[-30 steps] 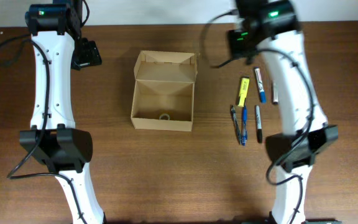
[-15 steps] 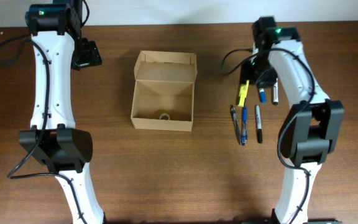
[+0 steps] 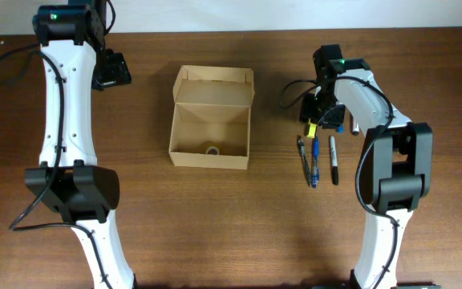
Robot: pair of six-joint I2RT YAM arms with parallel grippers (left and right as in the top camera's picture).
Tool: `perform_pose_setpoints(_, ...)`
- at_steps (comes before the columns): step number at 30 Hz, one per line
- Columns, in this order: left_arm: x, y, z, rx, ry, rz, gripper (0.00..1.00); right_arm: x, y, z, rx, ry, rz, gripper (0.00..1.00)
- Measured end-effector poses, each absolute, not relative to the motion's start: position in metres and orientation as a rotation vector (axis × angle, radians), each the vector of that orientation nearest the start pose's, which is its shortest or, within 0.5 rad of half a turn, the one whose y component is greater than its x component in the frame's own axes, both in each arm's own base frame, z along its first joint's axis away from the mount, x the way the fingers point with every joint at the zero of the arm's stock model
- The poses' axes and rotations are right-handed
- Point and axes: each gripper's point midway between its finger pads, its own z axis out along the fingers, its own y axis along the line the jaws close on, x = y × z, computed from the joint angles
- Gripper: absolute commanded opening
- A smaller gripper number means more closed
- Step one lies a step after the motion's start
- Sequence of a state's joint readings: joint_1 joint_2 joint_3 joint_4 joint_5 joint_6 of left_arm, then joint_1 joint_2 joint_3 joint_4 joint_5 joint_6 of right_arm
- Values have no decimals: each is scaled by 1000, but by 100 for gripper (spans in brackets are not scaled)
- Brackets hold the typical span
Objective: Pack container
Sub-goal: 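Return the right gripper and grasp the yellow highlighter, then place the highlighter into the box with the right gripper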
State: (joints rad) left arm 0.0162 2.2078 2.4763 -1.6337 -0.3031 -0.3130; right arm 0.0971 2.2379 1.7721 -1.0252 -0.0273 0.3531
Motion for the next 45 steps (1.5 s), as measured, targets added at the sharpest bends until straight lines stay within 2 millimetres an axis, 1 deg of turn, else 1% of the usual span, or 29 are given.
perform_pose_setpoints(2, 445, 59, 216, -515, 2823, 390, 100, 449, 48, 18, 399, 3035, 67, 53)
perform_pose_setpoints(4, 445, 59, 216, -515, 2823, 390, 100, 449, 48, 15, 403, 3035, 66, 49)
perform_pose_setpoints(7, 445, 59, 216, -515, 2823, 390, 100, 449, 48, 7, 413, 3046, 61, 48)
perform_pose_setpoints(8, 445, 59, 216, -515, 2823, 390, 100, 449, 48, 4, 413, 3051, 59, 46)
perform_pose_setpoints(9, 445, 59, 216, -515, 2823, 390, 100, 448, 47, 1, 414, 3056, 54, 42)
perform_pose_setpoints(12, 445, 59, 216, -515, 2823, 390, 100, 449, 45, 0, 406, 3055, 29, 17)
perform_pose_setpoints(14, 445, 59, 216, -515, 2823, 389, 100, 450, 43, 0, 413, 3050, 24, 4)
perform_pose_setpoints(18, 445, 59, 216, -515, 2823, 390, 100, 450, 43, 1, 422, 3048, 25, 4)
perform_pose_setpoints(21, 445, 59, 216, -515, 2823, 390, 100, 450, 44, 3, 393, 3054, 30, 4)
perform_pose_setpoints(24, 445, 59, 216, -515, 2823, 390, 100, 449, 46, 10, 354, 3074, 48, 4)
perform_pose_setpoints(26, 445, 59, 216, -515, 2823, 390, 100, 455, 48, 23, 321, 3064, 63, 4)
perform_pose_setpoints(27, 445, 59, 216, -515, 2823, 390, 100, 463, 49, 36, 297, 3044, 70, 4)
perform_pose_setpoints(28, 445, 59, 216, -515, 2823, 390, 100, 466, 49, 41, 285, 3033, 75, 4)
perform_pose_setpoints(32, 445, 59, 216, -515, 2823, 390, 100, 490, 57, 94, 177, 2944, 122, 4)
perform_pose_setpoints(34, 445, 59, 216, -515, 2823, 390, 100, 496, 64, 123, 91, 2901, 143, 4)
perform_pose_setpoints(36, 445, 59, 216, -515, 2823, 390, 100, 500, 75, 153, -18, 2847, 159, 4)
perform_pose_setpoints(39, 445, 59, 216, -515, 2823, 390, 100, 495, 102, 192, -230, 2775, 171, 4)
perform_pose_setpoints(41, 445, 59, 216, -515, 2823, 390, 100, 485, 129, 213, -416, 2722, 177, 4)
perform_pose_setpoints(43, 445, 59, 216, -515, 2823, 390, 100, 470, 155, 226, -610, 2677, 177, 4)
perform_pose_setpoints(45, 445, 59, 216, -515, 2823, 390, 100, 450, 183, 230, -830, 2634, 172, 4)
